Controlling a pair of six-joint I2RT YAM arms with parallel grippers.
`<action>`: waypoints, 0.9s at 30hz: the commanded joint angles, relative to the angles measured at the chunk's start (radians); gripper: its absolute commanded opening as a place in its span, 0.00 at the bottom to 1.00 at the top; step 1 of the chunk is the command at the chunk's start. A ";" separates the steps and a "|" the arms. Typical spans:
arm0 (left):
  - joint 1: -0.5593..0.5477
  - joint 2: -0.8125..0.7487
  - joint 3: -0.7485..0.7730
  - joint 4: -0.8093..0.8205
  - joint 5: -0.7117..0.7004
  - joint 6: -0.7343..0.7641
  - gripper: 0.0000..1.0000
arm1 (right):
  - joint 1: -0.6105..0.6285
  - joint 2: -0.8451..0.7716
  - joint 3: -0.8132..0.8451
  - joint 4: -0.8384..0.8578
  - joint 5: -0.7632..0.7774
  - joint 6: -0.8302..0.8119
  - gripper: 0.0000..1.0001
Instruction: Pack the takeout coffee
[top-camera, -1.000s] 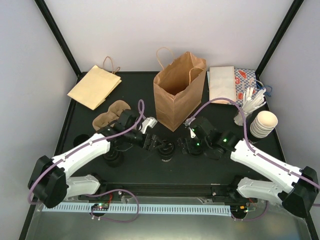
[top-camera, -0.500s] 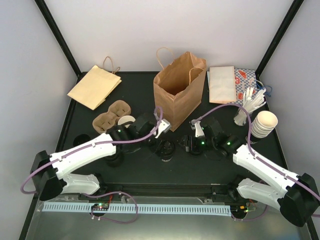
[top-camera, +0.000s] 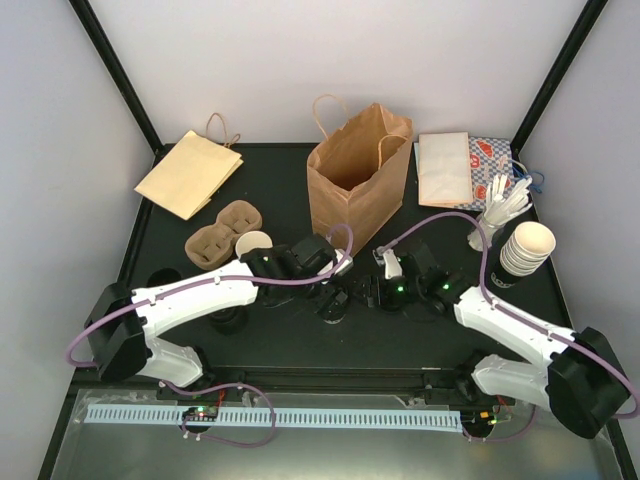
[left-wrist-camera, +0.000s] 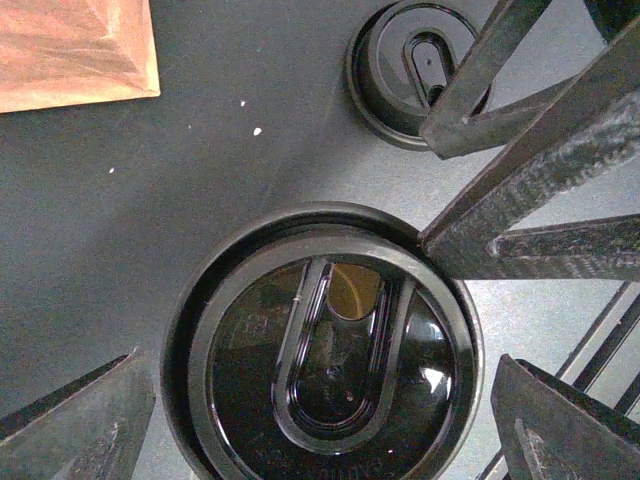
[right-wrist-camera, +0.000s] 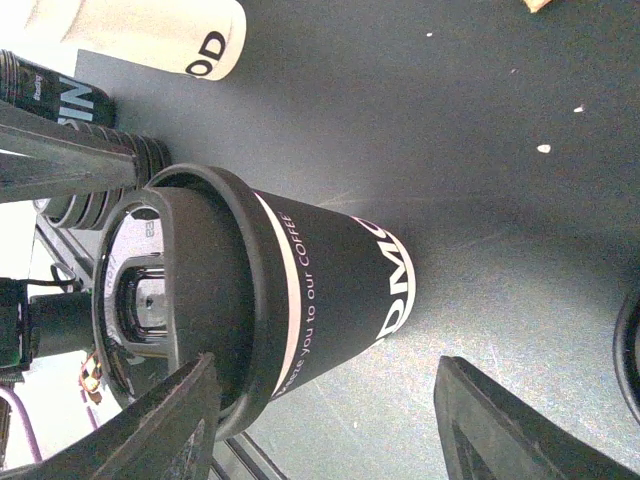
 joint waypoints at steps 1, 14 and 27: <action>-0.006 -0.007 0.041 -0.027 -0.033 0.000 0.95 | -0.006 0.016 -0.020 0.071 -0.034 0.011 0.61; -0.019 0.024 0.052 -0.050 -0.009 0.017 0.81 | -0.007 0.055 -0.038 0.097 -0.050 0.023 0.56; -0.027 0.055 0.027 -0.052 0.001 0.003 0.77 | -0.007 0.065 -0.129 0.121 -0.048 0.048 0.53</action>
